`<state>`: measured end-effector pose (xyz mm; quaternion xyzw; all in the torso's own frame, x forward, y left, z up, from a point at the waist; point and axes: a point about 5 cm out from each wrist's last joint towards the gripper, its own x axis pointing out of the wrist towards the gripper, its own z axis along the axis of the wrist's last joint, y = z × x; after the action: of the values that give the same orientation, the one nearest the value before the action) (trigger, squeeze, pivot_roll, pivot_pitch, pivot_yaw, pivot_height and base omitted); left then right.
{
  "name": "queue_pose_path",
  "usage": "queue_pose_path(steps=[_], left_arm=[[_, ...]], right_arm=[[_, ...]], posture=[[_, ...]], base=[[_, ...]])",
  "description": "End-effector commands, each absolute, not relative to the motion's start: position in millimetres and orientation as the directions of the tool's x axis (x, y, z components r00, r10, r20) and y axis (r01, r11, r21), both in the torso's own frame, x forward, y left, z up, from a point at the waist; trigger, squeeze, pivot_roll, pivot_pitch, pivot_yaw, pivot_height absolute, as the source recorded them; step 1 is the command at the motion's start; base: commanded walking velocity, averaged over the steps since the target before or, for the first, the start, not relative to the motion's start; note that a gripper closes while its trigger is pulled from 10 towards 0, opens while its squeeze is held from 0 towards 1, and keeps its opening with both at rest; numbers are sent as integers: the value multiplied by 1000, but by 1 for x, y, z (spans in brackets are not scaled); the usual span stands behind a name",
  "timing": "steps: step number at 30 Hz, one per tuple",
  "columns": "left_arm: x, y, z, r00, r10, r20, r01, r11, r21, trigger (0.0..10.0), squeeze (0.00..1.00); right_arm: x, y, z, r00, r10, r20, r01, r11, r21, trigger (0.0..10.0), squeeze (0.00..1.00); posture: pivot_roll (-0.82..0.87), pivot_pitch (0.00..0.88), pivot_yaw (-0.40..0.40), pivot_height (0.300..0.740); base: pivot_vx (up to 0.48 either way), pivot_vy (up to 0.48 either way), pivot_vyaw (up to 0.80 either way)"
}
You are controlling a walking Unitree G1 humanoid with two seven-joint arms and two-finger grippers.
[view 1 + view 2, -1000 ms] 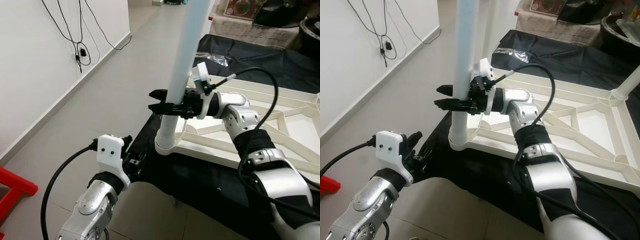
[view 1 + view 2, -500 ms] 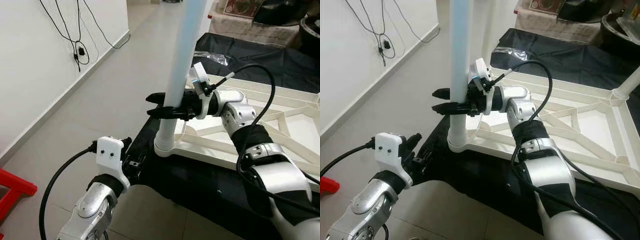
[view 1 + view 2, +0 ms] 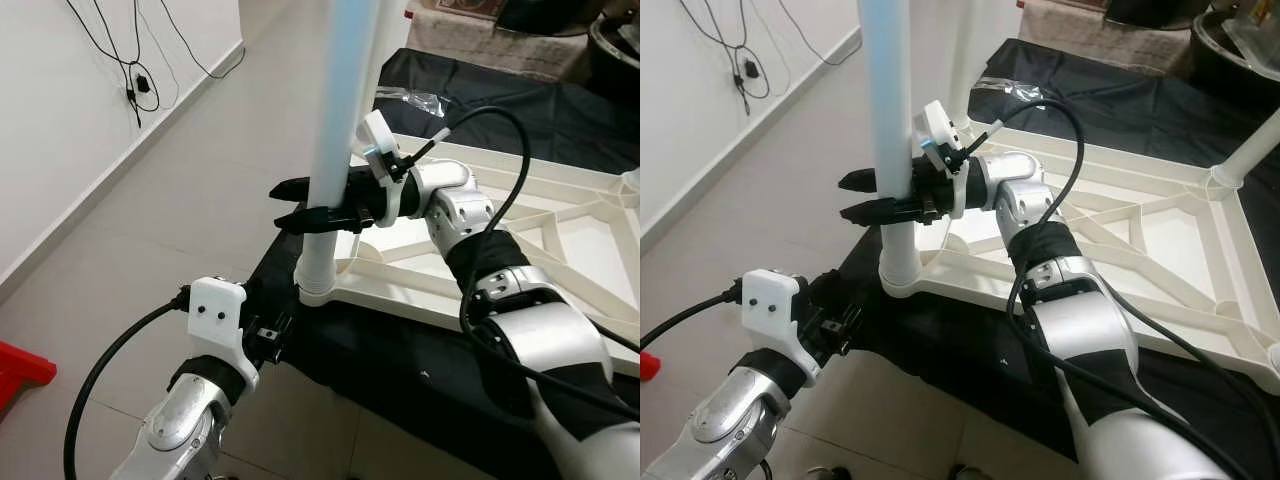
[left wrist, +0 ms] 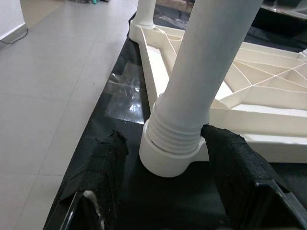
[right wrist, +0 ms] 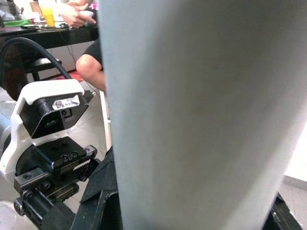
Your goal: Building children table
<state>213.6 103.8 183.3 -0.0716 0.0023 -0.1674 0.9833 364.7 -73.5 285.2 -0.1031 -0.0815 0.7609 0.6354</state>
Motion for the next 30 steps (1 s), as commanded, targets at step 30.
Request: queue_pose_path(steps=[30], left_arm=[[235,108,179,944,-328,26,329,937,-120,10000,0]], right_arm=[[380,-105,217,398,906,-143,-914,378,-148,10000,0]], posture=[[147,188,-51,740]], base=[[0,0,0]])
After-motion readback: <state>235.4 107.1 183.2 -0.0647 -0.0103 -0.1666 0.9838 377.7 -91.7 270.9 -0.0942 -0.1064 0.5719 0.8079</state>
